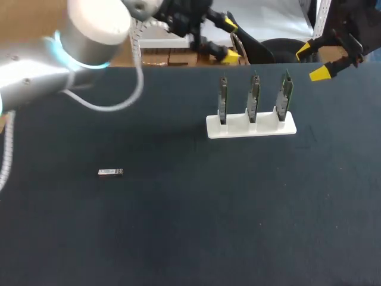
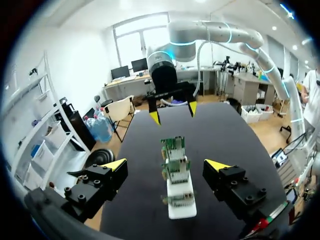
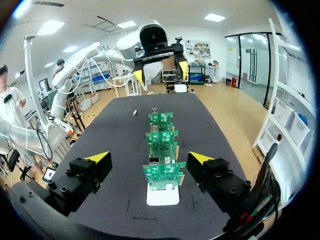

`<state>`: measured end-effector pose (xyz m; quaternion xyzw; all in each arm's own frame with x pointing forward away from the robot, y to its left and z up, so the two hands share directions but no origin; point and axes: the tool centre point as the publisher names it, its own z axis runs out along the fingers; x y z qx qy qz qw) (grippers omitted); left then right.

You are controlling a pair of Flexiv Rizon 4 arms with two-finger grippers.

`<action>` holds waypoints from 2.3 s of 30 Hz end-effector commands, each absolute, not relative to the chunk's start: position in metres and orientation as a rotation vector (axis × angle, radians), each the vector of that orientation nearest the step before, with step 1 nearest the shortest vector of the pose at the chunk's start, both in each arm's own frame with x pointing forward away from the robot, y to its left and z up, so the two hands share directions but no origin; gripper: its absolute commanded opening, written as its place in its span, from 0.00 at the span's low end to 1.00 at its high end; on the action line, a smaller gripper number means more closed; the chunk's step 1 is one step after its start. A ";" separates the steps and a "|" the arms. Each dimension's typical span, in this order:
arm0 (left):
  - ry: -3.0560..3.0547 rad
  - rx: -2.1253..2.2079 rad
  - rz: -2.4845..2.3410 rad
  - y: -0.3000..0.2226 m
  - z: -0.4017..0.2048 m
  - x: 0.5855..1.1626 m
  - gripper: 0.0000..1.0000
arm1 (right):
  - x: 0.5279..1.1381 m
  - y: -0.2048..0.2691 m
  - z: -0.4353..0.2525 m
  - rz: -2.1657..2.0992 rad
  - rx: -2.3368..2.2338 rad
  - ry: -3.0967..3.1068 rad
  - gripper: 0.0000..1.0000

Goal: Pick up the optical module with the left hand, and insert it into the network port with the right hand.

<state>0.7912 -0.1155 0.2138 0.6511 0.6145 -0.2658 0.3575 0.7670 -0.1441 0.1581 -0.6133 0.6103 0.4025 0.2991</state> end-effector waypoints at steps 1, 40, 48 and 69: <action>1.694 1.675 -0.352 -0.036 0.250 0.740 1.00 | 0.764 -0.144 0.158 1.060 -1.626 1.622 1.00; 2.305 1.906 0.034 0.172 0.082 0.592 1.00 | 0.764 -0.144 0.158 1.060 -1.626 1.622 1.00; 2.297 1.976 -0.120 0.170 0.057 0.604 1.00 | 0.764 -0.144 0.158 1.060 -1.626 1.622 1.00; 2.332 2.085 -0.146 0.167 0.020 0.605 1.00 | 0.764 -0.144 0.158 1.060 -1.626 1.622 1.00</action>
